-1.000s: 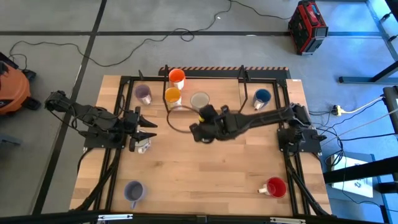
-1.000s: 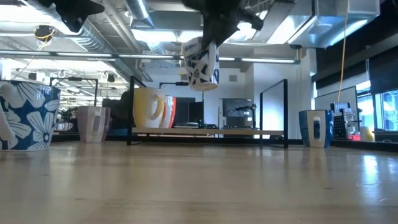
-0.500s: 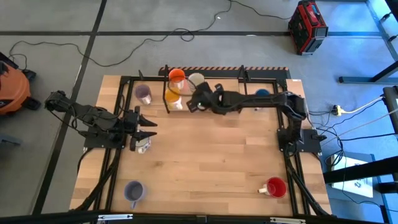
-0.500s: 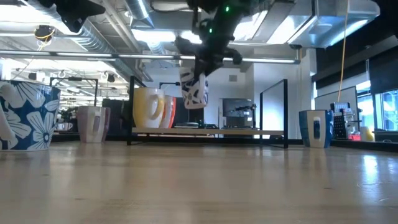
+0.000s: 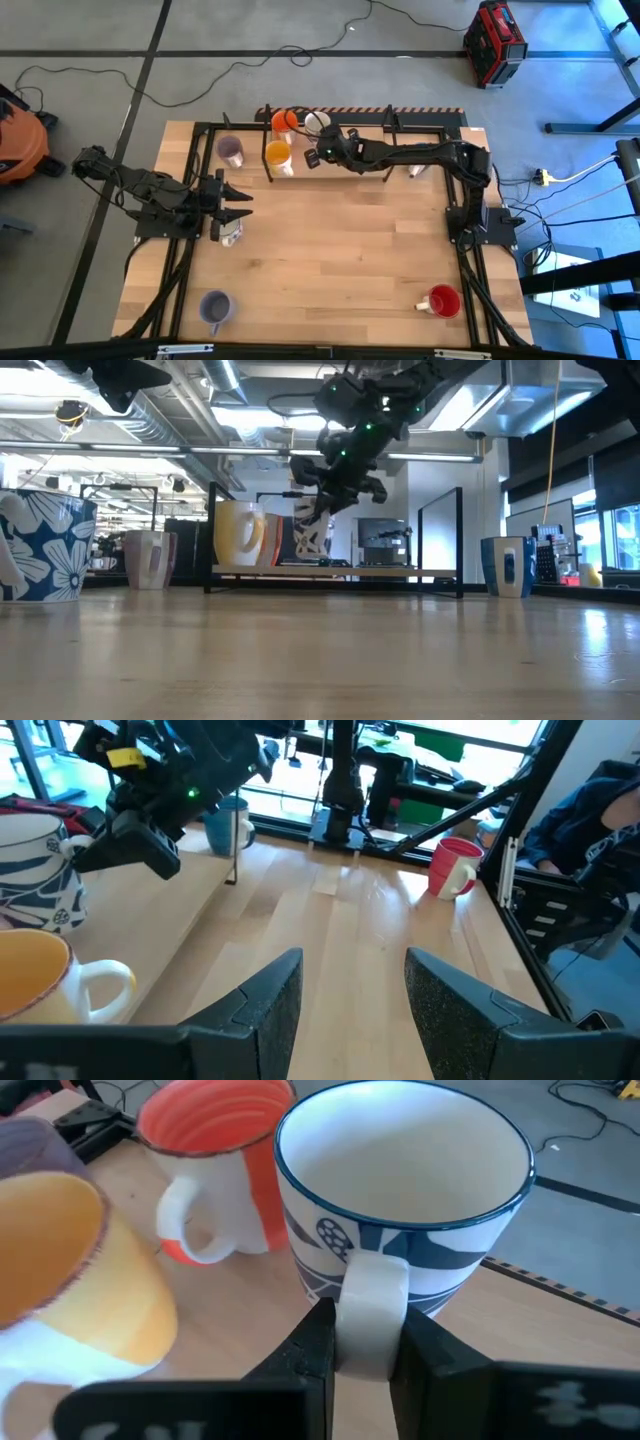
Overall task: Place coffee mugs
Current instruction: Put the right white mug on the shelf
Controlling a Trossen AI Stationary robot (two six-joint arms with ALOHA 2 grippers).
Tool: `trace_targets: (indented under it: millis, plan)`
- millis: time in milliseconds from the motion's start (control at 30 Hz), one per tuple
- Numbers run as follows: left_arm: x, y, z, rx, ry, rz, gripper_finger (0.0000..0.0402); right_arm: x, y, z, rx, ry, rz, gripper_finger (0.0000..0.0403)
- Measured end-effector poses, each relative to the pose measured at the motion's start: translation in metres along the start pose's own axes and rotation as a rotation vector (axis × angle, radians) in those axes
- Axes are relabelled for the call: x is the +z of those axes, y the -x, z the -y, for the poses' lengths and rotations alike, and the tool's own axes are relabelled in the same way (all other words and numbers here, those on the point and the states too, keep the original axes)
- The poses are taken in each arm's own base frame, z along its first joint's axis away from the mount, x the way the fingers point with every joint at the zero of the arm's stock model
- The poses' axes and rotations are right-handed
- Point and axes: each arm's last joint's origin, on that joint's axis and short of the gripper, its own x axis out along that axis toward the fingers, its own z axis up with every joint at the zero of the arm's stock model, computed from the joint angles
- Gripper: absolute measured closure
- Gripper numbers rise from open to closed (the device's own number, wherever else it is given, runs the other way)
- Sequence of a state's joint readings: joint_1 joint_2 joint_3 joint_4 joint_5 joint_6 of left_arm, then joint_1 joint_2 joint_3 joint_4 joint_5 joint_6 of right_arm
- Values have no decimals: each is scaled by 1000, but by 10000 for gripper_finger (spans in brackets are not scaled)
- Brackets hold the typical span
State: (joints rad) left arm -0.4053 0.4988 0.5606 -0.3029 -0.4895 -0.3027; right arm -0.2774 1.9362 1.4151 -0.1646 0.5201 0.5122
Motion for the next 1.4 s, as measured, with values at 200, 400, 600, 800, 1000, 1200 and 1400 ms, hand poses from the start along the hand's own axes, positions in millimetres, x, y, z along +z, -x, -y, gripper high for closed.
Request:
trace_targets:
  millis: [200,400,600,800,1000,1200,1400]
  plan:
    - [0,0,0,2,0,1,230,-4,-12,-3,51,51,43,359]
    - [1,0,-1,27,1,12,230,-5,-20,5,37,83,25,359]
    - [0,0,-1,32,0,11,230,-4,-27,7,70,102,30,359]
    - [0,0,-1,33,0,11,230,-5,-32,8,82,118,35,359]
    - [0,0,-1,32,0,12,230,-7,-35,8,82,130,25,359]
    - [1,0,-1,32,1,13,230,-7,-34,8,92,141,22,355]
    - [1,0,-1,32,1,13,230,-8,-34,7,104,141,17,320]
